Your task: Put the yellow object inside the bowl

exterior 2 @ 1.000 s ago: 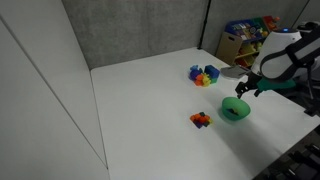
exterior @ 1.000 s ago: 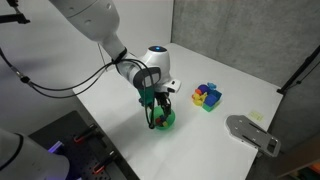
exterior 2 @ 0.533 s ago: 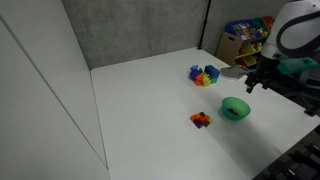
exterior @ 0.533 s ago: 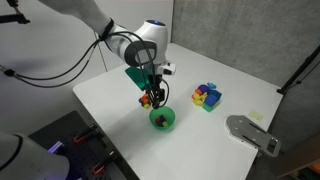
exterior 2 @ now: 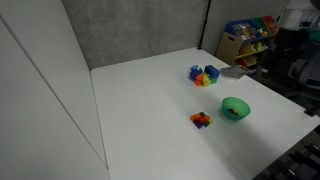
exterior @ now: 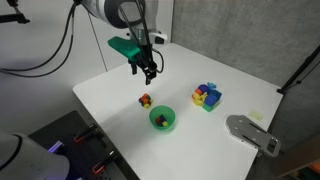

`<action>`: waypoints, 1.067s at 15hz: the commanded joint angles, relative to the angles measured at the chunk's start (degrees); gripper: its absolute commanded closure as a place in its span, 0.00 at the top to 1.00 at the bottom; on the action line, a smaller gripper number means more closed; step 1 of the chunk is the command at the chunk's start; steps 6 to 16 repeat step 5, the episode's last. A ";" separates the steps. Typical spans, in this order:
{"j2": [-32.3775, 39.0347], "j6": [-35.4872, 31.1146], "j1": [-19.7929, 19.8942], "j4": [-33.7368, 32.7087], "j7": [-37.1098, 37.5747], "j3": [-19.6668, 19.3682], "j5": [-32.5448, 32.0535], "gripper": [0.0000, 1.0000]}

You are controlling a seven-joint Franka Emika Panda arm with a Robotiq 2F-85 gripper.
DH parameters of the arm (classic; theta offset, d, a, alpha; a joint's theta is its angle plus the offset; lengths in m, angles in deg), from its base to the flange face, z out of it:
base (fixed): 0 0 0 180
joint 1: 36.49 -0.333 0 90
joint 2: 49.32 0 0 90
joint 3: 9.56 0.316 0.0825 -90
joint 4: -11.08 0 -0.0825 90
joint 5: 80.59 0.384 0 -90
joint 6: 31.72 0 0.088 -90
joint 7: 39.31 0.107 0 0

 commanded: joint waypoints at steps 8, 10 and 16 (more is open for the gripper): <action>-3.64 0.95 0.37 -0.04 -0.07 2.18 -0.47 1.00; -3.64 0.95 0.37 -0.04 -0.07 2.18 -0.47 1.00; -3.64 0.95 0.37 -0.04 -0.07 2.18 -0.47 1.00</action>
